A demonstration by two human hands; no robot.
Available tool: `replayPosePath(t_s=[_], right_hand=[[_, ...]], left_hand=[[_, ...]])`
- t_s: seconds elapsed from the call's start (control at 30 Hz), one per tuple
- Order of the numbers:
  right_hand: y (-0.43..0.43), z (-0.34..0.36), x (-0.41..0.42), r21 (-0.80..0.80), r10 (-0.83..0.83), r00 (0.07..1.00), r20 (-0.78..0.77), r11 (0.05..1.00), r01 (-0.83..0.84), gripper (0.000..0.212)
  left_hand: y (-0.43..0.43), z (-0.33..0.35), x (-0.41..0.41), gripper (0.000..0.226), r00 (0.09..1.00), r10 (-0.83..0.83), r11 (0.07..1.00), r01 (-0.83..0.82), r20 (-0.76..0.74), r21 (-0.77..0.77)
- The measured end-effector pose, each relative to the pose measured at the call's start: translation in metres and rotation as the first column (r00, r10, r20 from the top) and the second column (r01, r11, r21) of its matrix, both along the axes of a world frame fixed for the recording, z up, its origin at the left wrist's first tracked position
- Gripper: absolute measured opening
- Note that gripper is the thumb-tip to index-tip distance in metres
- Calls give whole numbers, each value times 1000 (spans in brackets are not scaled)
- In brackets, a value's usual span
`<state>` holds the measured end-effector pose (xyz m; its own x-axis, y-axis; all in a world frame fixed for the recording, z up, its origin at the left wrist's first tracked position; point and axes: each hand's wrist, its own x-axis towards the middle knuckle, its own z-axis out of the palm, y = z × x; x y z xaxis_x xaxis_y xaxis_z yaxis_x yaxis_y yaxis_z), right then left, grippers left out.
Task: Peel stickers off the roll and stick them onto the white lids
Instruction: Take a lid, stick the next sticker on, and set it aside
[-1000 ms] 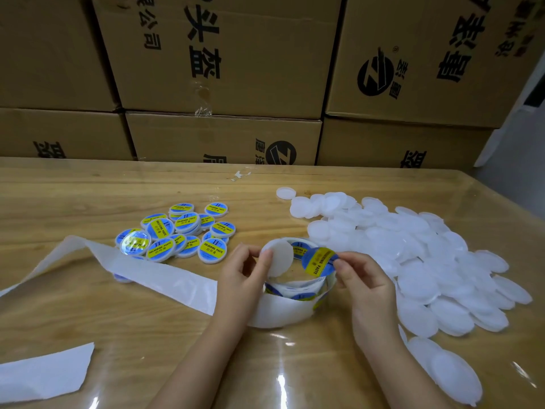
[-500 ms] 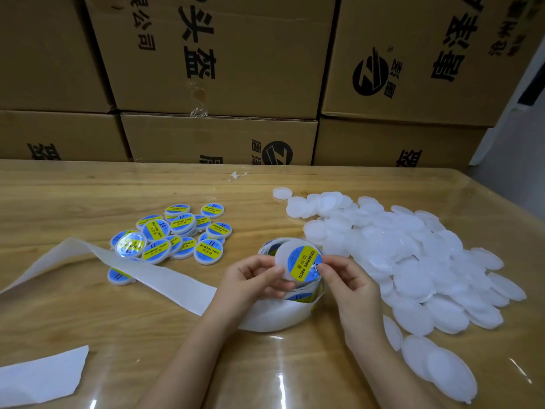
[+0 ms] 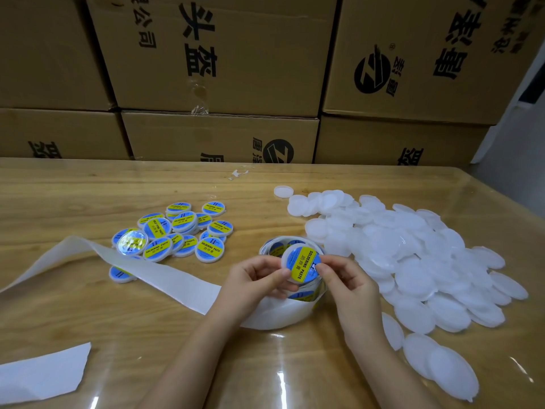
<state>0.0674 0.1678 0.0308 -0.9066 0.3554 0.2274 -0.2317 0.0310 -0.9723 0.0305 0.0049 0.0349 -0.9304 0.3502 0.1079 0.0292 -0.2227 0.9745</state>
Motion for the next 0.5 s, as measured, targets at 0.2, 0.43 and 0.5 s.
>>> replayPosePath(t_s=[0.2,0.43,0.5], right_hand=[[1,-2,-1,12,-8,1000,9,1000,8,18],[1,-4,-2,28,-15,1000,18,1000,14,18],[1,-4,-2,29,-17,1000,25,999,16,17]], left_hand=[[0,-2,0,16,1000,8,1000,-8,-22,-10],[1,-3,0,17,999,7,1000,-8,-48,-27],[1,-3,0,17,999,12,1000,-13,-51,-26]])
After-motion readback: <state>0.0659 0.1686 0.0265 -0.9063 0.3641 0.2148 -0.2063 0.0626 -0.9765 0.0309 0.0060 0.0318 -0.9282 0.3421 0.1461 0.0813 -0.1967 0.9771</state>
